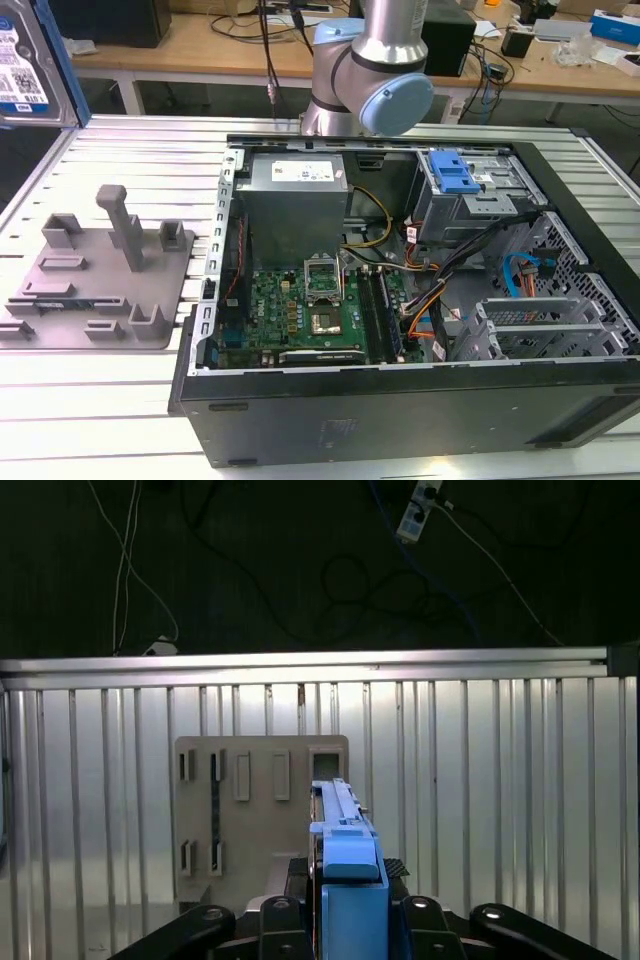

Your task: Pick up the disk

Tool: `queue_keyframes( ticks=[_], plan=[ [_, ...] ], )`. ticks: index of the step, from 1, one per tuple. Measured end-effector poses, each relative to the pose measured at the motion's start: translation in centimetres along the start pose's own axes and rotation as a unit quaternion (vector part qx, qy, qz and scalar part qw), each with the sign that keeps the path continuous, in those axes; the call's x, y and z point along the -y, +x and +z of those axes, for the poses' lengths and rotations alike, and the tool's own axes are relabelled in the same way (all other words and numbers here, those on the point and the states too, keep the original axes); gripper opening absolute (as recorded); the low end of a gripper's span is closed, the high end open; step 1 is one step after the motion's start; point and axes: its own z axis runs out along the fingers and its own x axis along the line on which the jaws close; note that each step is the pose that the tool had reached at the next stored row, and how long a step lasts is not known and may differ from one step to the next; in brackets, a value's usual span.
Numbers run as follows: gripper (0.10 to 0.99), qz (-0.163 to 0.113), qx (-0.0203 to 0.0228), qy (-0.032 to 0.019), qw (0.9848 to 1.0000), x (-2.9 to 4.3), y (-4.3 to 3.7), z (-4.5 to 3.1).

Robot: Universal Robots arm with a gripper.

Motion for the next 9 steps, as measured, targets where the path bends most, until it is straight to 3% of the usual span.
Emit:
queue_keyframes(
  ticks=[9],
  plan=[
    [0.369,0.000,0.0000,0.0000,1.0000,0.00,0.02,0.00]
  ],
)
